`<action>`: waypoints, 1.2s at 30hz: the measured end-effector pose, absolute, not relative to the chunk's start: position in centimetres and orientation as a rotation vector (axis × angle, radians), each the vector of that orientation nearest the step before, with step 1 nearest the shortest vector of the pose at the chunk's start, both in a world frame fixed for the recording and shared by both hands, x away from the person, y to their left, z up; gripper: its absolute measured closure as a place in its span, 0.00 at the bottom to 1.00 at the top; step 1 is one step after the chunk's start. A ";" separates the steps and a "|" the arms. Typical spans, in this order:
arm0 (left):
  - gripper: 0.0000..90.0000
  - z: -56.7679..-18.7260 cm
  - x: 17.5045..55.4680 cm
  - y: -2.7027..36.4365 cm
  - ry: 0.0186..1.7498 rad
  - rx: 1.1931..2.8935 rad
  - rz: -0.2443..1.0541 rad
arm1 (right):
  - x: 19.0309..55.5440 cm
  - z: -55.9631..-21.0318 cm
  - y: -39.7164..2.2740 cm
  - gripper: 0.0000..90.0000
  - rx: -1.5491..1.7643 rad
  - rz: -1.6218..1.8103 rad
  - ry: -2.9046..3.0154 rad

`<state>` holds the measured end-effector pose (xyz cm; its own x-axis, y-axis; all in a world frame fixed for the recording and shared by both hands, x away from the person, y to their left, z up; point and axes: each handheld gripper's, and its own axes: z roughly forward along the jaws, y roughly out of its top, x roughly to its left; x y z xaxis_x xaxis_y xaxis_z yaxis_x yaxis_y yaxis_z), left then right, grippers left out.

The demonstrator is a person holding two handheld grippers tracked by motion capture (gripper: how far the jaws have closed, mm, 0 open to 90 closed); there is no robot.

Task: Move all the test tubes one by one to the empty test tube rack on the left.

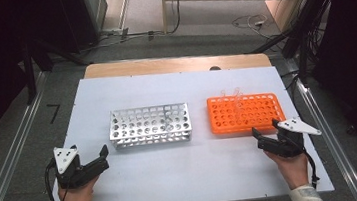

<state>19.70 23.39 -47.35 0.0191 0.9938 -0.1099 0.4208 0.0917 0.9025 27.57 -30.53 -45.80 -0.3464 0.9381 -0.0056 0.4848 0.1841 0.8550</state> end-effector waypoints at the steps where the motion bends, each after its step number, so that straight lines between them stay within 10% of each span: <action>1: 0.06 -47.4 19.7 23.4 1.532 1.454 0.864 | 27.8 -45.8 -30.3 0.21 1.329 1.072 1.919; 19: 0.06 -47.4 19.7 23.5 1.542 1.450 0.861 | 31.5 -46.3 -27.2 0.30 1.283 1.090 1.938; 36: 0.06 -47.4 19.7 23.6 1.542 1.443 0.860 | 33.2 -47.5 -25.0 0.65 1.231 1.065 1.959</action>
